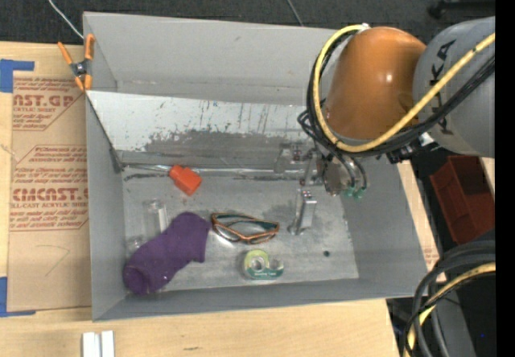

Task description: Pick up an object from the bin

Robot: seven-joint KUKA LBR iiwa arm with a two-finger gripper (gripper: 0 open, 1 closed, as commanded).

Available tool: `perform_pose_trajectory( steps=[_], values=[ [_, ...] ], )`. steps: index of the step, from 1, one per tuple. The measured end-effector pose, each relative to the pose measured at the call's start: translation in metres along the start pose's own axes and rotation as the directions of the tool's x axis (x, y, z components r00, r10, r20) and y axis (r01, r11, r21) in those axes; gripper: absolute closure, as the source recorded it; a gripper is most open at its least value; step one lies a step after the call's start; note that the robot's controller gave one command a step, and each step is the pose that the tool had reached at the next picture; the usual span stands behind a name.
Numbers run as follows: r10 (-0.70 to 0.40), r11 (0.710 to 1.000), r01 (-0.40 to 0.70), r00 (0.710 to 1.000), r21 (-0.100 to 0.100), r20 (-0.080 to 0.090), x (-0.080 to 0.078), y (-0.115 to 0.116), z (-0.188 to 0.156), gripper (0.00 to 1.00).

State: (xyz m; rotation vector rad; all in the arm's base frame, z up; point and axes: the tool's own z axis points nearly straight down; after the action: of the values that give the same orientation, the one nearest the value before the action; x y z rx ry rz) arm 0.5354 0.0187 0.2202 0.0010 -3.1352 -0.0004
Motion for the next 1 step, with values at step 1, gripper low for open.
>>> perform_pose_trajectory(
  steps=[1],
  values=[
    [0.001,1.000,-0.001,1.000,0.000,0.008,-0.0014,0.0000,-0.0047,0.00]
  ],
)
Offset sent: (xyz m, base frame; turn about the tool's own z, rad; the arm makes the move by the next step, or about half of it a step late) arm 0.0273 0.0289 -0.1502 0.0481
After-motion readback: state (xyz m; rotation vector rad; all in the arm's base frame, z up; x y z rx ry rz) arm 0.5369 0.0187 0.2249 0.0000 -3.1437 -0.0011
